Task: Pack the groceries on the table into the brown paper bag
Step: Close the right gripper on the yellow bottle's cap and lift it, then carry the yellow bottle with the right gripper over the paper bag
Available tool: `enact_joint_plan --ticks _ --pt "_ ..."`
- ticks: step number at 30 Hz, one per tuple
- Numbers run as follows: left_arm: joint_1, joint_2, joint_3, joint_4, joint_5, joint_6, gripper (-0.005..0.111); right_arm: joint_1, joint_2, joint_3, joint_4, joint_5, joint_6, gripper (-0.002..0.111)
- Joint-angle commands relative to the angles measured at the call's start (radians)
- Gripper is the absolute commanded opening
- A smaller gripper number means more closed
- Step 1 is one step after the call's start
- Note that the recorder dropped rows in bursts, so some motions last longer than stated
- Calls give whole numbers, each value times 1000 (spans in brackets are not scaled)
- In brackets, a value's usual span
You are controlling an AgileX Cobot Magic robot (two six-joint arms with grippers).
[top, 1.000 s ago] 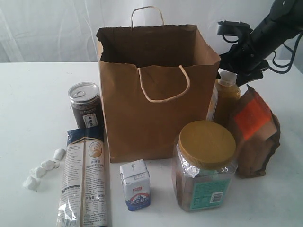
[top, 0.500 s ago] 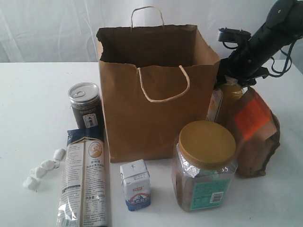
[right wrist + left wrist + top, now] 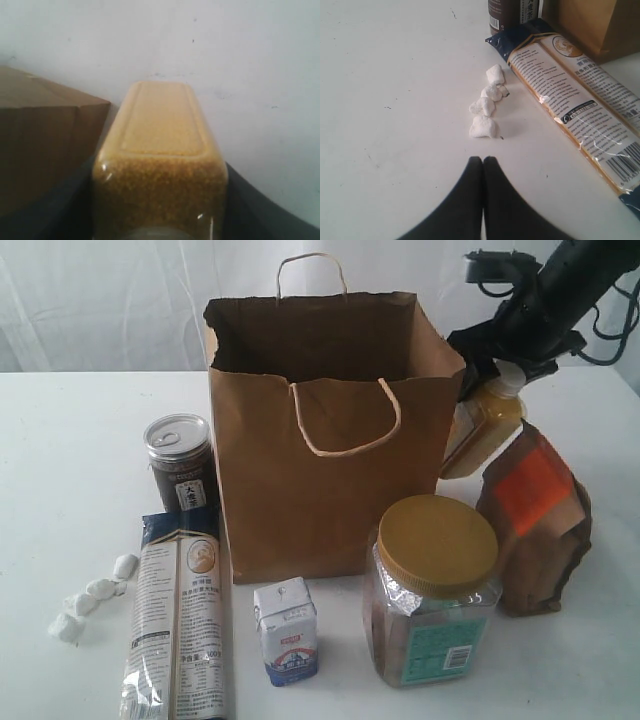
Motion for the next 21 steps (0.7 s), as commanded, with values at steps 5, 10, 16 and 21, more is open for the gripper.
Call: enact_joint_plan --ticks 5,10,16,21 --pt "-7 -5 4 -6 29 0 0 -46 -36 -65 4 45 -16 0" --pt "-7 -5 4 -6 29 0 0 -103 -85 -113 43 45 -11 0" --pt "-7 -5 4 -6 29 0 0 -162 -142 -120 197 45 -32 0" --pt "-7 -5 4 -6 29 0 0 -185 -203 -122 318 45 -80 0"
